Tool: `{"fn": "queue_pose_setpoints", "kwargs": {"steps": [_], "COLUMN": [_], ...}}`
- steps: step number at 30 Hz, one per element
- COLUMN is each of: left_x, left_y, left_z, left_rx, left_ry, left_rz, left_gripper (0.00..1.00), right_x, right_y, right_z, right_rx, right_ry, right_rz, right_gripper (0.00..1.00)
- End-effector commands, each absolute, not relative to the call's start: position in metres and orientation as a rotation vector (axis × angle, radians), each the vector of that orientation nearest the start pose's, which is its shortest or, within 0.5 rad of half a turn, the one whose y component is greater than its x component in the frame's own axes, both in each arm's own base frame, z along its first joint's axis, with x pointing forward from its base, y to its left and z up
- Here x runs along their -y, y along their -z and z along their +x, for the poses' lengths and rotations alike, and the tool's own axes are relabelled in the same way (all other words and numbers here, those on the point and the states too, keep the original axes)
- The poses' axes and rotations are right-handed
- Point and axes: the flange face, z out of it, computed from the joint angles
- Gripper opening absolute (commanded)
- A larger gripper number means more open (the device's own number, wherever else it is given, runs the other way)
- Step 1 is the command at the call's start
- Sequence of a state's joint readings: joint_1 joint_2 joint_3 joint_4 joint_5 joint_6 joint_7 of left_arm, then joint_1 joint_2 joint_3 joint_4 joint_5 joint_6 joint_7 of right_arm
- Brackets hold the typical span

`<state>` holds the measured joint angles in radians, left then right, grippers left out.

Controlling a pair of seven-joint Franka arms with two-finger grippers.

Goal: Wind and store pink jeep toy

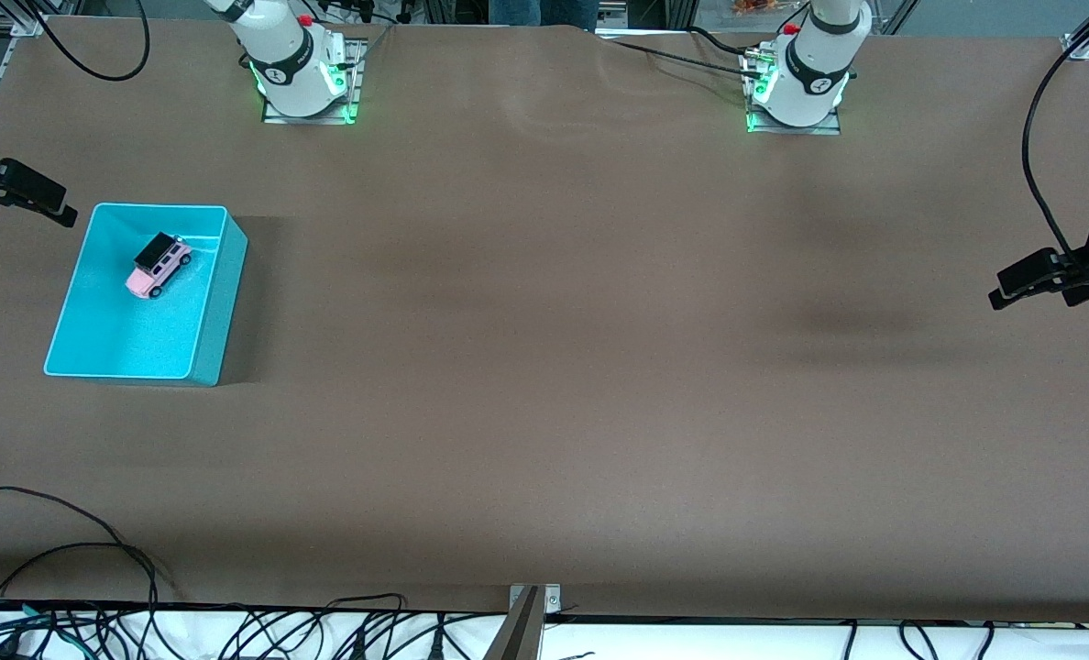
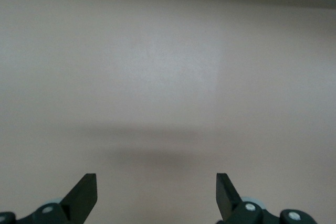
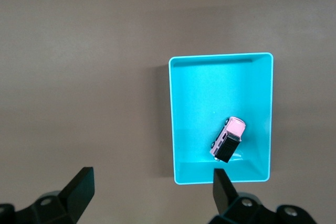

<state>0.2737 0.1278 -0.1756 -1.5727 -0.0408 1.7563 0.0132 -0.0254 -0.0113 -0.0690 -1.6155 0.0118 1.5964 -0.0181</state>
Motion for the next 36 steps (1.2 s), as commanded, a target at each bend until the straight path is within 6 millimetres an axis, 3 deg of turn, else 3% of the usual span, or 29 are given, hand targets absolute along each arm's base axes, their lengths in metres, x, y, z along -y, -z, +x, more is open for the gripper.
{"fn": "queue_pose_setpoints", "kwargs": {"steps": [1, 23, 27, 36], "left_x": [-0.058, -0.059, -0.043, -0.04], "left_y": [-0.575, -0.579, -0.583, -0.587], "left_z": [0.604, 0.604, 0.602, 0.597], "left_rx": [0.111, 0.114, 0.09, 0.104], "left_ry": [0.129, 0.149, 0.146, 0.142], "left_rz": [-3.21, -3.208, -3.209, -3.192], "left_gripper": [1.0, 1.0, 1.0, 1.0], "right_x": [0.054, 0.054, 0.054, 0.054], "right_y": [-0.618, -0.618, -0.618, -0.618], "right_z": [0.549, 0.549, 0.549, 0.549], "right_rx": [-0.096, -0.096, -0.096, -0.096], "right_ry": [-0.019, -0.019, -0.019, -0.019], "right_rz": [-3.133, -3.133, -3.133, -3.133], "right_gripper": [1.0, 1.0, 1.0, 1.0]}}
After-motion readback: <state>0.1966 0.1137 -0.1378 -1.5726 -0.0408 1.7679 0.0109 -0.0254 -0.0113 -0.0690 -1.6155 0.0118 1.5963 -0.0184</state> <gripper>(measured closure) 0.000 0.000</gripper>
